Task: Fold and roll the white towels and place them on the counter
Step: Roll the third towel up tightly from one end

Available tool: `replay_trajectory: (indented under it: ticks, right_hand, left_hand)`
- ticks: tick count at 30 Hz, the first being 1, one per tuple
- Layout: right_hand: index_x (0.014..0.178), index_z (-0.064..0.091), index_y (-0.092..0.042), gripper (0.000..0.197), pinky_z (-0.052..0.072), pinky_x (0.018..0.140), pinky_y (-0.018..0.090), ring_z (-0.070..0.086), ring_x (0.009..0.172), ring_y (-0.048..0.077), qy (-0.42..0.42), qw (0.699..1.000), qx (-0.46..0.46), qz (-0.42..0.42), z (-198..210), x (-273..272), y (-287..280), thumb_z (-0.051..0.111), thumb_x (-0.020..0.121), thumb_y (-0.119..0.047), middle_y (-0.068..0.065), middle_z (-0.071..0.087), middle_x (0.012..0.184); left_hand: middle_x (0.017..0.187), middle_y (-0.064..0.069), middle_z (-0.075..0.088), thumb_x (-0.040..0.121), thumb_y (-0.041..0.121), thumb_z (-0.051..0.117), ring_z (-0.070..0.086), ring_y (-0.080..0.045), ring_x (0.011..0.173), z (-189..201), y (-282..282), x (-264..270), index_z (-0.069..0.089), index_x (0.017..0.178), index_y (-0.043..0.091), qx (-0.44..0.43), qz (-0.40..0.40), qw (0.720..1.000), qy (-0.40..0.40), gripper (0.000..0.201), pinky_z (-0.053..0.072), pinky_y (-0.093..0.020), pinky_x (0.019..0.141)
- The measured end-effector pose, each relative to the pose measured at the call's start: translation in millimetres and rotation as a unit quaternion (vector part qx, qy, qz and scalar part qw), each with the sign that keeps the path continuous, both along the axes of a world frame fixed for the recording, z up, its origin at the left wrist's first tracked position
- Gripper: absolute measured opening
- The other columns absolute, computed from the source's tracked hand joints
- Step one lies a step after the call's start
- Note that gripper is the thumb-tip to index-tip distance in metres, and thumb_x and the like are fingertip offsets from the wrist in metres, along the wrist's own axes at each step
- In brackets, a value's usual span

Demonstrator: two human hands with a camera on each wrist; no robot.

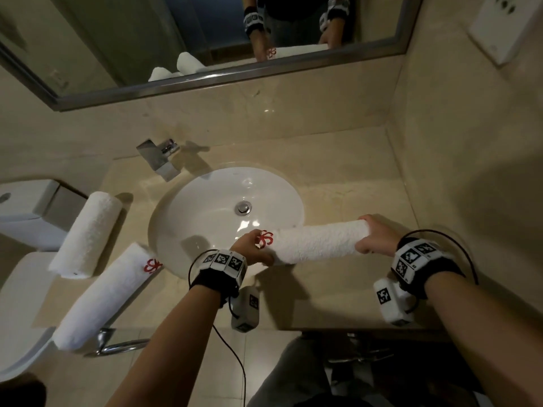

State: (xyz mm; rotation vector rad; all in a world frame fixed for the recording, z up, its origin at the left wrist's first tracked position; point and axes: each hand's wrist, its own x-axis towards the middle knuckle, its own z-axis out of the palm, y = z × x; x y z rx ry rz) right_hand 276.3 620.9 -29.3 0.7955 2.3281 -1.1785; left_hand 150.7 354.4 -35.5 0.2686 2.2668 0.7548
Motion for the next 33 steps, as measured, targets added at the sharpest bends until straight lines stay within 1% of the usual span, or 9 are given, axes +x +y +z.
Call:
replay_trajectory:
  ticks: [4, 8, 11, 15, 19, 22, 27, 30, 33]
  right_hand:
    - [0.119, 0.049, -0.007, 0.052, 0.044, 0.062, 0.024, 0.050, 0.079, 0.015, 0.055, 0.983, -0.106, -0.140, 4, -17, 17, 0.060, 0.069, -0.003, 0.008, 0.053, 0.100]
    - [0.128, 0.049, -0.013, 0.069, 0.050, 0.094, 0.045, 0.054, 0.111, 0.027, 0.096, 0.927, -0.217, -0.289, -4, -44, 37, 0.052, 0.059, -0.011, 0.009, 0.055, 0.125]
    - [0.124, 0.052, -0.008, 0.069, 0.051, 0.073, 0.033, 0.054, 0.106, 0.025, 0.142, 0.873, -0.261, -0.386, -9, -76, 55, 0.047, 0.055, -0.013, 0.008, 0.056, 0.120]
    - [0.115, 0.052, -0.013, 0.040, 0.044, 0.064, 0.028, 0.051, 0.092, 0.019, 0.184, 0.831, -0.273, -0.448, -4, -118, 77, 0.042, 0.077, -0.005, 0.007, 0.051, 0.110]
    - [0.109, 0.054, -0.010, 0.035, 0.045, 0.072, 0.033, 0.051, 0.095, 0.026, 0.191, 0.828, -0.234, -0.473, -11, -154, 105, 0.040, 0.079, -0.001, 0.009, 0.053, 0.104]
    - [0.104, 0.052, -0.009, 0.031, 0.045, 0.075, 0.038, 0.052, 0.081, 0.024, 0.207, 0.818, -0.217, -0.490, -13, -178, 122, 0.041, 0.078, 0.001, 0.006, 0.054, 0.087]
    - [0.124, 0.057, -0.019, 0.070, 0.047, 0.098, 0.050, 0.058, 0.106, 0.035, 0.202, 0.827, -0.155, -0.501, -36, -210, 149, 0.046, 0.054, -0.016, 0.010, 0.062, 0.115]
    - [0.137, 0.047, -0.016, 0.069, 0.042, 0.105, 0.040, 0.053, 0.118, 0.031, 0.195, 0.838, -0.112, -0.497, -33, -222, 151, 0.050, 0.068, -0.014, 0.012, 0.054, 0.132]
    - [0.140, 0.040, -0.012, 0.053, 0.042, 0.098, 0.031, 0.050, 0.121, 0.030, 0.155, 0.871, -0.045, -0.464, -33, -229, 151, 0.046, 0.088, 0.001, 0.013, 0.050, 0.136]
  left_hand:
    - [0.096, -0.005, 0.063, 0.045, 0.021, 0.077, 0.059, -0.023, 0.095, 11, 30, -35, 0.065, 0.105, 0.005, 0.021, -0.020, 0.999, -0.040, 0.063, 0.047, -0.027, 0.080]
    - [0.091, -0.001, 0.061, 0.034, 0.032, 0.066, 0.054, -0.015, 0.087, 22, 63, -67, 0.058, 0.109, 0.012, 0.111, 0.080, 0.983, -0.125, 0.078, 0.040, -0.028, 0.079]
    - [0.093, -0.001, 0.061, 0.052, 0.024, 0.072, 0.054, -0.019, 0.095, 28, 91, -93, 0.056, 0.116, 0.011, 0.150, 0.117, 0.968, -0.161, 0.067, 0.037, -0.033, 0.088]
    - [0.112, -0.009, 0.061, 0.076, 0.013, 0.068, 0.054, -0.022, 0.100, 22, 125, -125, 0.050, 0.127, 0.002, 0.169, 0.140, 0.960, -0.172, 0.056, 0.042, -0.033, 0.089]
    - [0.120, -0.019, 0.057, 0.084, -0.005, 0.059, 0.057, -0.032, 0.105, 10, 161, -162, 0.047, 0.125, -0.010, 0.187, 0.168, 0.952, -0.175, 0.043, 0.051, -0.041, 0.088]
    - [0.119, -0.024, 0.061, 0.055, 0.006, 0.076, 0.059, -0.039, 0.108, -8, 186, -189, 0.053, 0.124, -0.007, 0.188, 0.160, 0.955, -0.163, 0.074, 0.048, -0.051, 0.095]
    - [0.124, -0.022, 0.059, 0.066, 0.009, 0.073, 0.058, -0.037, 0.110, -23, 223, -217, 0.051, 0.126, -0.002, 0.179, 0.175, 0.959, -0.135, 0.065, 0.046, -0.050, 0.098]
    - [0.123, -0.019, 0.060, 0.070, 0.017, 0.072, 0.058, -0.033, 0.111, -20, 236, -220, 0.052, 0.126, 0.001, 0.147, 0.144, 0.976, -0.069, 0.062, 0.047, -0.043, 0.097]
    - [0.127, -0.014, 0.057, 0.078, 0.012, 0.070, 0.054, -0.029, 0.116, -26, 240, -221, 0.046, 0.132, 0.006, 0.126, 0.145, 0.981, -0.011, 0.060, 0.043, -0.031, 0.092]
